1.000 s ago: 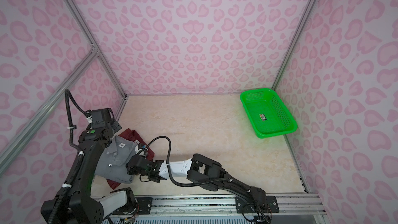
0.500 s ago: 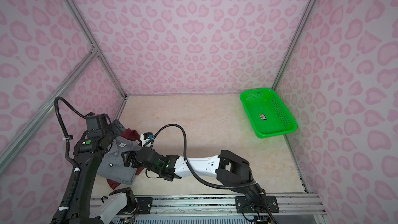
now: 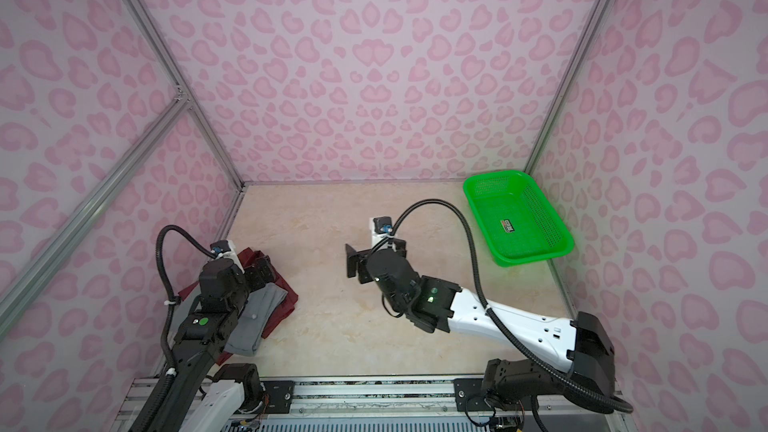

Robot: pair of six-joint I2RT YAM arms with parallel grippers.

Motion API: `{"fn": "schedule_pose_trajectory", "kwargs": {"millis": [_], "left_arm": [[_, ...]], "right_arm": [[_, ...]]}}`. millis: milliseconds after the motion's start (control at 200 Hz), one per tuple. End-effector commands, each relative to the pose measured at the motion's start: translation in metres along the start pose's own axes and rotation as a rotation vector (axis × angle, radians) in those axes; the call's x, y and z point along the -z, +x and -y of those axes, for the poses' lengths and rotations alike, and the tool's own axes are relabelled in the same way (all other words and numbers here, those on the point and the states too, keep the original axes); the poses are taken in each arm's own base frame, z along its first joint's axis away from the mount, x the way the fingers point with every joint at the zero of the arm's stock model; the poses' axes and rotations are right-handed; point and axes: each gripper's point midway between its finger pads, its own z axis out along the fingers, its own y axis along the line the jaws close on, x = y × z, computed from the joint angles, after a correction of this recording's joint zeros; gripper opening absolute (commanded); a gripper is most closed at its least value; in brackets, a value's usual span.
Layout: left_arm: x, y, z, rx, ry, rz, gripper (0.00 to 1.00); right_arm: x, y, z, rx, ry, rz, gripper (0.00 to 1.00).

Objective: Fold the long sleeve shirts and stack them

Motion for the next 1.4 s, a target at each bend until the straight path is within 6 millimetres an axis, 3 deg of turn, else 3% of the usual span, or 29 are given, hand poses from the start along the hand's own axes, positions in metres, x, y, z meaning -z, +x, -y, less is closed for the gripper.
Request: {"fn": "schedule_pose_trajectory", "kwargs": {"millis": [0,95,190,270,361,426,541,741,861,956,1006,1397], "left_arm": [[-0.005,-0.036,-0.011,-0.012,-0.078,0.238,0.97],[-0.022,-0.04,0.005,-0.045,-0.012,0.268,0.97],[-0.038,-0.036,0.005,-0.059,-0.034,0.307,0.97],[-0.055,-0.025,0.004,-0.105,-0.073,0.297,0.97],[-0.069,-0.016,0.004,-0.103,-0.074,0.306,0.97],[-0.081,-0.019,0.009,-0.128,-0.078,0.284,0.98],[-0.089,-0.019,0.018,-0.2,-0.036,0.298,0.98],[-0.107,-0.01,0.005,-0.151,-0.035,0.288,0.98],[-0.108,-0.01,0.005,-0.147,-0.032,0.287,0.98],[-0.105,-0.01,0.006,-0.15,-0.033,0.297,0.98],[-0.105,-0.01,0.006,-0.156,-0.038,0.296,0.97],[-0.106,-0.01,0.006,-0.157,-0.04,0.292,0.98]], "right_arm": [[0.001,0.024,0.099,0.224,0.268,-0.001,0.97],[0.011,0.044,0.198,0.089,0.429,0.028,0.97],[0.036,0.049,0.26,0.048,0.559,0.187,0.97],[0.043,0.045,0.281,-0.041,0.574,0.287,0.98],[0.035,0.054,0.302,0.062,0.67,0.204,0.97],[0.033,0.064,0.317,0.042,0.738,0.179,0.98],[0.026,0.077,0.333,0.014,0.769,0.174,0.97],[-0.006,0.082,0.337,0.031,0.691,0.167,0.98],[-0.021,0.109,0.346,0.016,0.678,0.142,0.98],[-0.031,0.106,0.35,0.013,0.682,0.137,1.0],[-0.033,0.109,0.357,-0.011,0.7,0.088,1.0],[-0.025,0.108,0.357,-0.014,0.707,0.153,1.0]]}}
